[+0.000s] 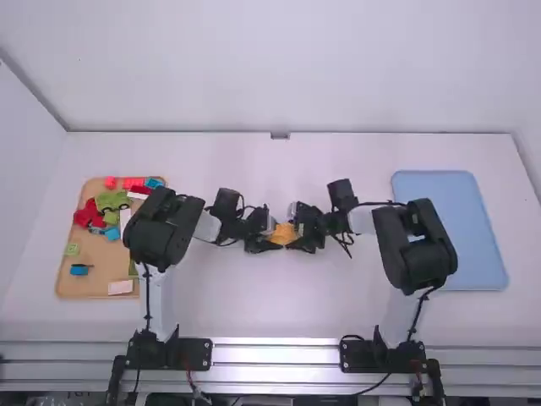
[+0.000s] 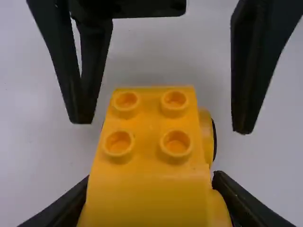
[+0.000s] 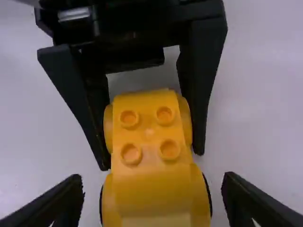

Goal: Assemble lego blocks to make yellow taxi

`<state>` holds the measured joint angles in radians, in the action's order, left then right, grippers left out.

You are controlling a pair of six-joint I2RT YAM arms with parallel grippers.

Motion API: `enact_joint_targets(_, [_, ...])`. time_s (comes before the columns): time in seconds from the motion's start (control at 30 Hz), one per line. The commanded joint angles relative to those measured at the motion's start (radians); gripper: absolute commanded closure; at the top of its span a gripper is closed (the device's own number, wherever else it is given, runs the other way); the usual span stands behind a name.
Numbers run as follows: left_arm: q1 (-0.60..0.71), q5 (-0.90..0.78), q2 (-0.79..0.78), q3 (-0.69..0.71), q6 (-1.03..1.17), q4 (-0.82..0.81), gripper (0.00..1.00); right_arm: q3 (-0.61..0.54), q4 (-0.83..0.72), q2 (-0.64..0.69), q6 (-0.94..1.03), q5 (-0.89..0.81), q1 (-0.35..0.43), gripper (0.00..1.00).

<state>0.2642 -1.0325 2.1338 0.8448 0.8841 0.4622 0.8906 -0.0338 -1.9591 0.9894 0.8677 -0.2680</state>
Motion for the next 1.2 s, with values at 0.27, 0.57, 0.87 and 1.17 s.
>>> enact_joint_targets(0.27, [-0.008,0.118,0.006,0.008,0.013,-0.063,0.73,-0.019,-0.139,0.184,0.047,0.040,0.083,0.02])
enact_joint_targets(0.57, [-0.010,0.171,-0.026,0.008,-0.004,-0.071,0.01,-0.148,0.044,0.146,0.018,0.051,0.131,0.02])
enact_joint_targets(0.87, [-0.023,0.304,-0.271,0.008,0.003,-0.316,0.01,-0.251,0.456,0.019,-0.205,0.061,0.084,0.02])
enact_joint_targets(1.17, [-0.039,0.556,-0.598,0.008,0.002,-0.615,0.01,-0.153,0.480,-0.073,-0.200,0.075,-0.011,0.01])
